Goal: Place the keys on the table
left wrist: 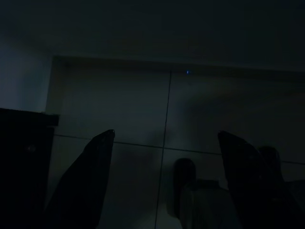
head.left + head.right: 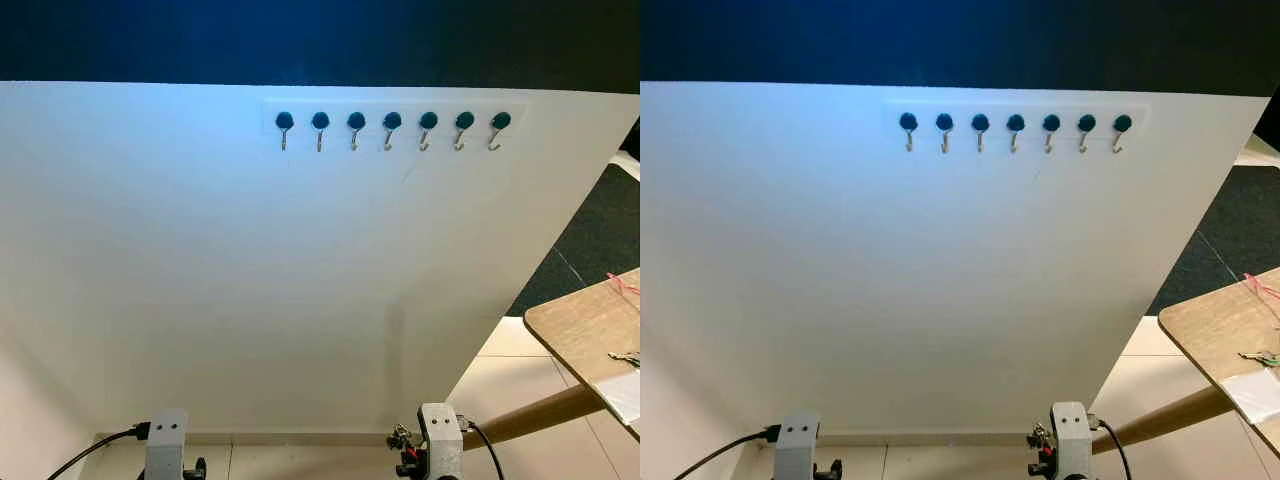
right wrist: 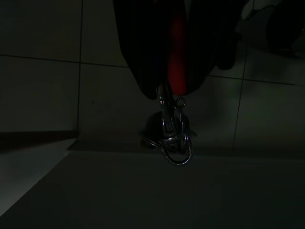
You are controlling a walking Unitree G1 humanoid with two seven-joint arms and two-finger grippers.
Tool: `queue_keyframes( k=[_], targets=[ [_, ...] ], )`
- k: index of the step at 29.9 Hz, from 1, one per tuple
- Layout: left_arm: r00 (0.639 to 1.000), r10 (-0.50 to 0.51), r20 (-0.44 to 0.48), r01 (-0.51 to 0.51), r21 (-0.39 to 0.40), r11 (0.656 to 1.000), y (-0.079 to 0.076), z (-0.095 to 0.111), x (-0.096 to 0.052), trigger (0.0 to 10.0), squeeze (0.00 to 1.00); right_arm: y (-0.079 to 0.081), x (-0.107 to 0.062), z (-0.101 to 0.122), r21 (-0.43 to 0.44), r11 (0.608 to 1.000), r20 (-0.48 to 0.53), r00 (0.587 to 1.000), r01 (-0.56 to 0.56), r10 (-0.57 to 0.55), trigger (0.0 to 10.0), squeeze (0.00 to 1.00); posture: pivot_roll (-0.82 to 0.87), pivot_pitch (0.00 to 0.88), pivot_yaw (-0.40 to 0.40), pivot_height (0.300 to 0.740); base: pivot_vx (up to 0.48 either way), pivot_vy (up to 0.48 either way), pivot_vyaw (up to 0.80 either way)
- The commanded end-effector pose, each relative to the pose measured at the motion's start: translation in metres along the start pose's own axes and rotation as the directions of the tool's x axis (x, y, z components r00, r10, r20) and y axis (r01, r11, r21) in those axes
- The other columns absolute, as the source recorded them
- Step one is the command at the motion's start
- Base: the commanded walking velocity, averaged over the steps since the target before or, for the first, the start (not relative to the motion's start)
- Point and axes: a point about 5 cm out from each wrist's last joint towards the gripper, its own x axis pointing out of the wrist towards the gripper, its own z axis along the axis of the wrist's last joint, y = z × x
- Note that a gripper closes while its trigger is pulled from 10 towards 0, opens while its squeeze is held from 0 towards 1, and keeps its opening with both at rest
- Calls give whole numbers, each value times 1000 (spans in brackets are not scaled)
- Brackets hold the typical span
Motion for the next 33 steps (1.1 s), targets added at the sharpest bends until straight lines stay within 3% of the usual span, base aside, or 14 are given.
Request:
queue_keyframes(
  k=[1, 11, 26, 33],
  targets=[
    [1000, -9, -5, 9, 8, 1000, -3, -3, -1, 10000, 0, -1, 0, -1, -7, 1000, -12, 1000, 3, -3, 10000, 0, -6, 48, -15, 740, 0, 0, 0],
    [999, -29, 23, 29, -1, 1000, -1, 2, 0, 10000, 0, -2, 1, 2, 11, 1000, -3, 1000, 7, -7, 10000, 0, 7, 50, -9, 740, 0, 0, 0],
    [999, -28, 26, 29, -9, 1000, -3, 1, 0, 10000, 0, -4, -1, 0, -9, 1000, -11, 1000, -2, 2, 10000, 0, 19, 53, -19, 740, 0, 0, -769],
    [998, 7, 69, -2, -66, 998, 3, 6, 0, 10000, 0, -2, 0, 0, -14, 1000, -13, 1000, -14, 13, 10000, 0, 26, 56, -23, 740, 0, 0, -800]
  ],
)
